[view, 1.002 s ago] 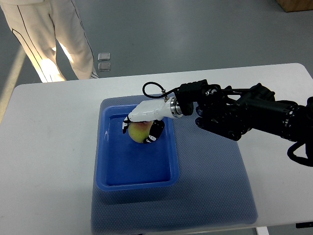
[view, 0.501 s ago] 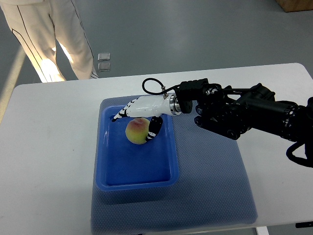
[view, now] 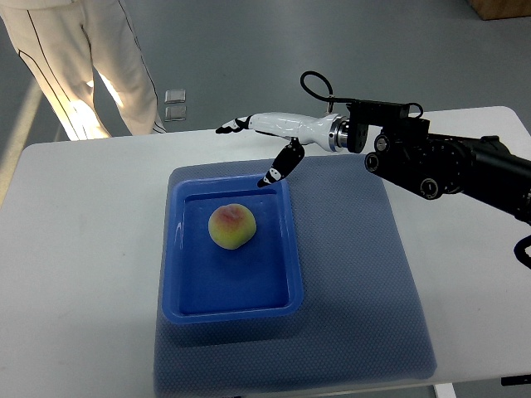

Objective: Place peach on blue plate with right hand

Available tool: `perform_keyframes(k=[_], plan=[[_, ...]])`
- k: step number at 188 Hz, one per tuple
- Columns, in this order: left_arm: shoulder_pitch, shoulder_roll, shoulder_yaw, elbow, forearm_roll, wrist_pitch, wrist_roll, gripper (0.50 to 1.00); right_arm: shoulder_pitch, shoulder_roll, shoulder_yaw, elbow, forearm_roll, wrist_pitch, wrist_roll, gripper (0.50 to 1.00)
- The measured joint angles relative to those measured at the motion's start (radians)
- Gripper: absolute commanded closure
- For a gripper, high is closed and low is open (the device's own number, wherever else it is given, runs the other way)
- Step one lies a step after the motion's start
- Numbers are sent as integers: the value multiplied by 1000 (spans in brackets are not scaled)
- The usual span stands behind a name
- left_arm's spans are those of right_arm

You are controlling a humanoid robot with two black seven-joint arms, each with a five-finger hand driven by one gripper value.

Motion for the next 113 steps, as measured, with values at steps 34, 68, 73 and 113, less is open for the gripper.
perform_keyframes(k=[34, 68, 73, 113], plan=[[0, 0, 0, 0, 0, 0, 0, 500, -25, -46, 24, -43, 313, 3, 0, 572], [0, 0, 0, 0, 0, 0, 0, 500, -78, -56, 107, -111, 575, 7, -1, 572], [0, 0, 0, 0, 0, 0, 0, 500, -89, -56, 124, -119, 606, 7, -2, 572], [0, 0, 0, 0, 0, 0, 0, 500, -217, -55, 266, -138, 813, 17, -6, 572]])
